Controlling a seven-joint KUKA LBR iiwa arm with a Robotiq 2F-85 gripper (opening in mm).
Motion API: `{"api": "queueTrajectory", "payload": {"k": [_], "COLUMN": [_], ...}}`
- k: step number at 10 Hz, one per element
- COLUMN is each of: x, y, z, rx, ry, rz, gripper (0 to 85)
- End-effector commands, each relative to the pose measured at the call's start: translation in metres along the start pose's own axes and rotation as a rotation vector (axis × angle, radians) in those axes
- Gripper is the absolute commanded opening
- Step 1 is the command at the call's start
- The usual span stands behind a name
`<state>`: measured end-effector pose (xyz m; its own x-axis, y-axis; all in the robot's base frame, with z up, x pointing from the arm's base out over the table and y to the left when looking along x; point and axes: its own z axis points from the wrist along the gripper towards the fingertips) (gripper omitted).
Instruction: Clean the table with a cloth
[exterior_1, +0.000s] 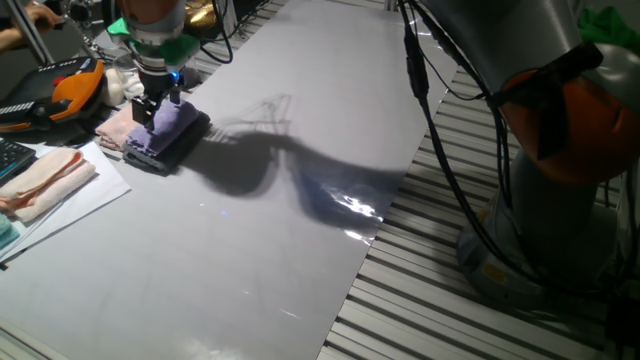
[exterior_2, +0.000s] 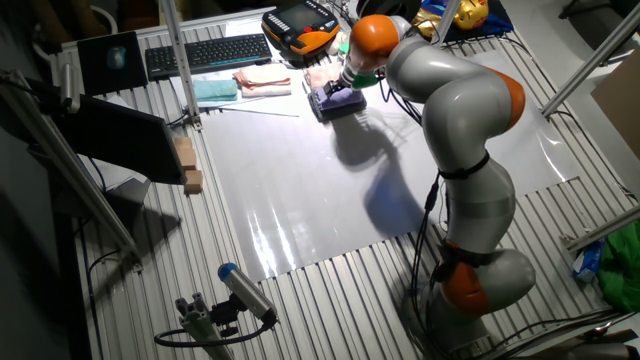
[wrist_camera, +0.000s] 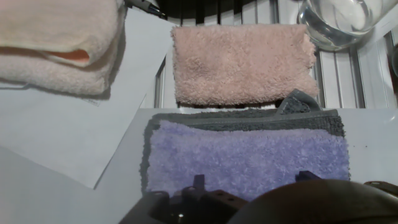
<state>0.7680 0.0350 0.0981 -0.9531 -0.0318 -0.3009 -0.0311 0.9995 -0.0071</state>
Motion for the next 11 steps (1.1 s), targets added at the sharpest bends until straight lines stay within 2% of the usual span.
{"api": "queueTrajectory", "payload": {"k": [1, 7, 9, 10, 11], "x": [0.001, 0.003, 0.004, 0.005, 0.005], "y": [0.000, 0.002, 0.001, 0.001, 0.001], "z": [0.003, 0.013, 0.015, 0.017, 0.018], "rx": [-0.003, 0.003, 0.001, 0.000, -0.002], "ry": [0.000, 0.005, 0.020, 0.029, 0.035], "rz": [-0.001, 0.006, 0.008, 0.009, 0.009], "gripper": [85.0, 85.0, 85.0, 68.0, 68.0]}}
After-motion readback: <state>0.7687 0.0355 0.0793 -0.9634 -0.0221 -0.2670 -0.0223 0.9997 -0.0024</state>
